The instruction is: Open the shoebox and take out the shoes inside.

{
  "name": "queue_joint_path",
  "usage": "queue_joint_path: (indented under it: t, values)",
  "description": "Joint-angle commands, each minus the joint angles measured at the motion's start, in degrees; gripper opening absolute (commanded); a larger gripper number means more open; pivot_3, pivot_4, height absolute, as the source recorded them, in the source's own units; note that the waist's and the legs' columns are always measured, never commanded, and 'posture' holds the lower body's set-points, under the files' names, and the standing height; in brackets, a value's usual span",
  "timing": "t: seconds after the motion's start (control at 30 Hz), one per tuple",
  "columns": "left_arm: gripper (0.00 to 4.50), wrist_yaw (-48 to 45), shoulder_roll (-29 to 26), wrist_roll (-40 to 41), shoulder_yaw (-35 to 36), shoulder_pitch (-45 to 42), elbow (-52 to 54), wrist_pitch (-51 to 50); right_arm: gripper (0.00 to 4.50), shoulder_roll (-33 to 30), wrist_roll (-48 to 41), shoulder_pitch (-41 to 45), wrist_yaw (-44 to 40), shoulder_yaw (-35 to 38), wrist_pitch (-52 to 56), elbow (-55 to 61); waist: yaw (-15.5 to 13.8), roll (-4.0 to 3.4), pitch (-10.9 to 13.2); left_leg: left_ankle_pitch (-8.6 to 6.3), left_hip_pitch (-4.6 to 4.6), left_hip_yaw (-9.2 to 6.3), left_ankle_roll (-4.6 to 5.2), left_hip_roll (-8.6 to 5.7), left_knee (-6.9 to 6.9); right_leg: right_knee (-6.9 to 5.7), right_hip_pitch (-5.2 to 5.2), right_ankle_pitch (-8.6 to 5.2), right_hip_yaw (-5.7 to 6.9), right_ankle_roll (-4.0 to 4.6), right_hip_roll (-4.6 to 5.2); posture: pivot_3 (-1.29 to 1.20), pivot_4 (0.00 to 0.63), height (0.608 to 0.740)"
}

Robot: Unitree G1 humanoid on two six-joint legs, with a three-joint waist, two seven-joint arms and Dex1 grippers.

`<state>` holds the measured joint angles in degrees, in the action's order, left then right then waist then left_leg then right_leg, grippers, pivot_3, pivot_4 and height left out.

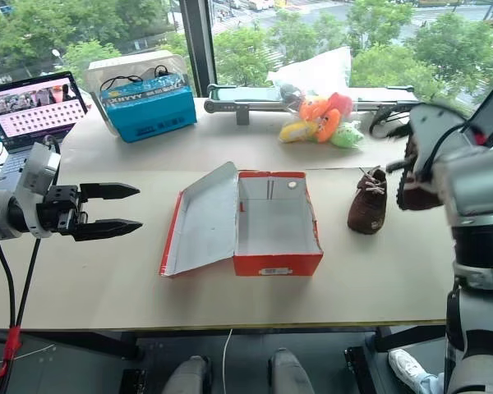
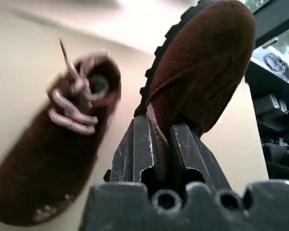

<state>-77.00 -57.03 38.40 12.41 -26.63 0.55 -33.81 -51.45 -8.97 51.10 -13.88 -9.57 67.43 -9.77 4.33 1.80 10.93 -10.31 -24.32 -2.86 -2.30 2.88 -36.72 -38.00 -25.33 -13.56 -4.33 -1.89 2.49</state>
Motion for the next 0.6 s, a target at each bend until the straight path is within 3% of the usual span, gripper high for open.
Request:
queue_joint_path:
  t: [0.03, 0.2, 0.4, 0.47, 0.6]
  values:
    - [4.50, -0.02, -0.39, 0.60, 1.02, -0.91, 0.88, -0.04, 0.01, 1.77, 4.47, 1.96, -0.31, -0.12, -8.88, -7.72, 0.22, -0.06, 0.04, 0.00, 0.00, 0.00, 0.00, 0.00, 0.00, -0.01, 0.00, 0.00, -0.01, 0.00, 0.00, 0.00, 0.150, 0.701]
    - [4.50, -0.16, -0.26, 0.38, 0.71, -1.24, 0.60, 0.10, 0.01, 7.38, 4.57, 4.63, -1.74, 2.70, -16.59, -21.35, 0.26, -0.07, 0.06, 0.00, -0.04, -0.01, 0.00, -0.01, 0.00, 0.00, -0.01, 0.00, -0.02, -0.01, -0.02, 0.00, 0.150, 0.701]
    - [4.50, -0.01, -0.27, 0.46, 0.92, -1.21, 0.78, 0.03, 0.01, 9.08, 7.29, 6.52, -2.01, 3.85, -23.38, -32.85, -0.02, 0.04, 0.02, 0.00, 0.07, -0.02, 0.00, -0.02, -0.10, 0.04, 0.19, 0.03, -0.01, -0.07, -0.01, 0.00, 0.150, 0.701]
    - [4.50, 0.02, -0.39, 0.49, 1.15, -0.94, 0.92, 0.04, 0.95, 9.25, 7.46, 6.68, -2.09, 4.84, -24.61, -34.68, -0.08, 0.06, 0.01, 0.00, 0.08, -0.03, 0.00, -0.02, -0.10, 0.04, 0.20, 0.04, -0.01, -0.07, -0.01, 0.00, 0.150, 0.701]
    - [4.50, 0.02, -0.57, 0.51, 1.46, -0.58, 0.97, 0.02, 2.27, 9.87, 6.96, 6.44, -3.11, 6.66, -25.73, -35.97, -0.29, 0.04, 0.01, 0.00, 0.05, -0.06, 0.00, -0.02, -0.09, 0.02, 0.17, 0.02, 0.00, -0.06, -0.02, 0.00, 0.150, 0.701]
